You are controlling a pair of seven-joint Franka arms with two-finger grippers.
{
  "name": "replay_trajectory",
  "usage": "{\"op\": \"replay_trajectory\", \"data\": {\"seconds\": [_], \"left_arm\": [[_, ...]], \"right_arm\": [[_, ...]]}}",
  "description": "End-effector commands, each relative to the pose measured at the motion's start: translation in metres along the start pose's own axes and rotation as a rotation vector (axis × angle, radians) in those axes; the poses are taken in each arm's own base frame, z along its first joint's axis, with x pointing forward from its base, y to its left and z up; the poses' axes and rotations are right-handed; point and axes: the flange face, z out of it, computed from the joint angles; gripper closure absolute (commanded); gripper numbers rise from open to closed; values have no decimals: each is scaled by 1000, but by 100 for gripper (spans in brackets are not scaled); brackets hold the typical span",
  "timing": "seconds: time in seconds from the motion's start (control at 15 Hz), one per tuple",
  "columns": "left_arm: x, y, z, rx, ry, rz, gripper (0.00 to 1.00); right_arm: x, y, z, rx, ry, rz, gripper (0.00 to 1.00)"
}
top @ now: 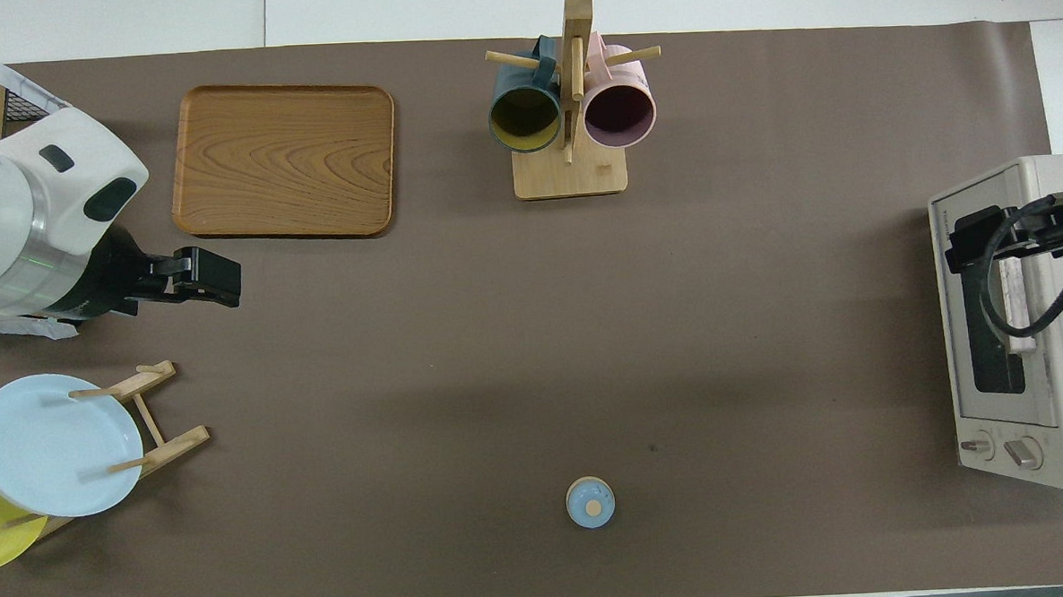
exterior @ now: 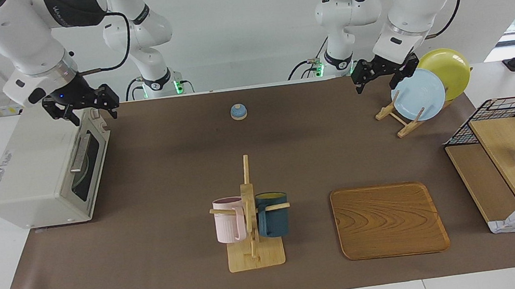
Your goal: Put corn in oven
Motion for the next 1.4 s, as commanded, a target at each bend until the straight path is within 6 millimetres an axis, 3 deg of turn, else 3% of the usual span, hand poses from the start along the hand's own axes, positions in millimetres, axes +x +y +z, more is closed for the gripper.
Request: {"op": "replay_trajectory", "data": {"seconds": [0.0,1.33], "left_arm": [[-5,-3,-4,20,0,-5,0],[-5,-4,-4,20,-2,-7,0]], "right_arm": [[2,1,-6,19,40,18,0],[4,5,-8,-3,57,22,0]]}}
